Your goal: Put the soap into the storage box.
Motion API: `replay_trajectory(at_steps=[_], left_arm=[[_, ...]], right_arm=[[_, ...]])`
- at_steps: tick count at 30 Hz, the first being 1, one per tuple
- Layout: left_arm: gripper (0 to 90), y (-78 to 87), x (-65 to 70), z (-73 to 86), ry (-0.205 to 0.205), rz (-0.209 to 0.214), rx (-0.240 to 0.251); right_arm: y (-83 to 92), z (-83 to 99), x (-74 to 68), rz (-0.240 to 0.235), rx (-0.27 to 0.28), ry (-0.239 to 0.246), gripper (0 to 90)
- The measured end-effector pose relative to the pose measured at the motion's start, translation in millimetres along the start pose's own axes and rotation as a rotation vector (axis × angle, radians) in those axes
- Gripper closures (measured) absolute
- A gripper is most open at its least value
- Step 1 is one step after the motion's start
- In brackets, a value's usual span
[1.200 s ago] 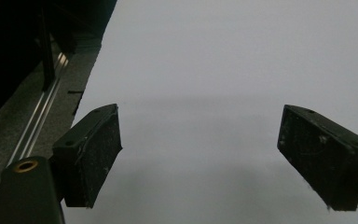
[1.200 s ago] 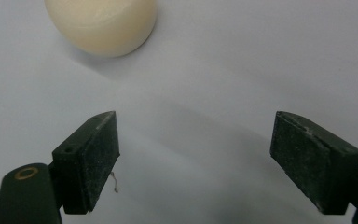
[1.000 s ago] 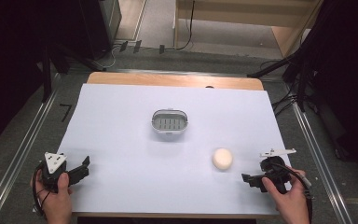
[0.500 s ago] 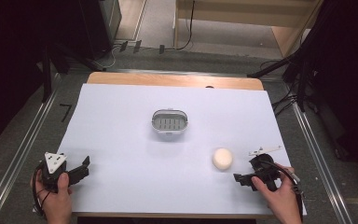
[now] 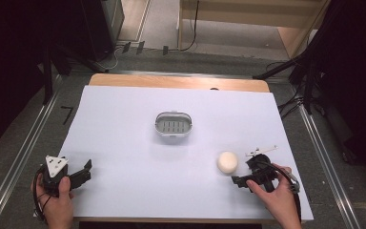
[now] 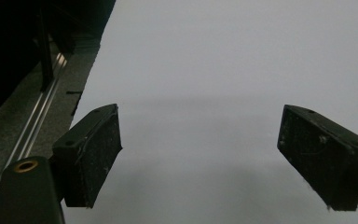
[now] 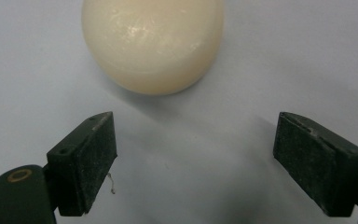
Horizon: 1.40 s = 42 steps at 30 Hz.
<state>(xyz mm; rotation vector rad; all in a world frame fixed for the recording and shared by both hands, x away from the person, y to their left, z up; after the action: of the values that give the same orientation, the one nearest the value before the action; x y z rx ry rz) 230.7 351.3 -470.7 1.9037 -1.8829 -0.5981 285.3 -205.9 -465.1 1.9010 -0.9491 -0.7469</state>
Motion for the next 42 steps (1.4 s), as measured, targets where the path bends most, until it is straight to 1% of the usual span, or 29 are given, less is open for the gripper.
replay_trajectory(at_steps=[2,4,8,12,19,29,30,31,32,34,36,38,42], left_arm=[[14.3,0.0,0.0,0.0,0.001,0.0,0.0],[14.3,0.0,0.0,0.0,0.0,-0.001,0.0],[14.3,-0.1,0.1,-0.1,-0.002,-0.002,-0.002],[14.3,-0.3,0.2,-0.1,-0.003,-0.003,-0.004],[14.3,-0.4,0.1,-0.2,-0.002,-0.004,-0.004],[14.3,-0.4,0.1,-0.1,0.0,-0.004,-0.003],[14.3,-0.4,0.1,-0.1,0.0,-0.004,-0.003],[14.3,-0.5,0.1,-0.1,0.003,-0.004,-0.003],[14.3,-0.4,0.1,-0.1,0.003,-0.004,-0.003],[14.3,-0.4,0.0,-0.1,0.002,-0.004,-0.003],[14.3,-0.4,0.1,-0.1,0.001,-0.004,-0.003],[14.3,-0.4,0.2,-0.1,0.002,-0.005,-0.003],[14.3,-0.5,0.0,-0.1,0.003,-0.006,-0.002]], right_arm=[[-0.8,-1.6,-1.9,-0.001,-0.003,-0.004,14.0],[-3.4,-5.5,-4.6,-0.011,0.0,0.008,14.1],[-6.8,-10.4,-9.0,-0.016,0.0,0.014,14.0],[-11.0,-16.0,-11.4,-0.015,0.004,0.012,14.0],[-15.2,-24.9,-15.3,-0.028,0.008,0.013,14.1],[-22.1,-35.8,-18.4,-0.01,0.008,-0.007,15.7],[-23.3,-36.9,-18.2,-0.004,0.009,0.0,16.2],[-23.9,-37.6,-19.3,0.0,0.004,-0.011,16.4],[-24.6,-38.2,-19.2,0.0,0.004,-0.003,16.7],[-26.0,-39.4,-20.5,0.001,0.0,-0.015,17.3],[-26.6,-40.2,-20.2,0.005,0.001,-0.013,17.8],[-27.0,-42.2,-20.2,0.01,0.006,-0.029,19.4],[-28.1,-44.3,-19.2,0.01,0.012,-0.039,20.2]])
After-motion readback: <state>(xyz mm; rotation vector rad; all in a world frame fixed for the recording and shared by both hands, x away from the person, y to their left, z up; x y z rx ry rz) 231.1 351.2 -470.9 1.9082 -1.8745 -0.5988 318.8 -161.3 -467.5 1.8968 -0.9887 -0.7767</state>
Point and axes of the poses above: each handheld gripper's, and its own axes: y roughly backward along the jaws, z roughly out of its underside, x roughly to its right, the point moved 1 cm from there along -y, roughly forward along the jaws, and after that the axes turned 3 degrees about y, right-handed, at the moved point
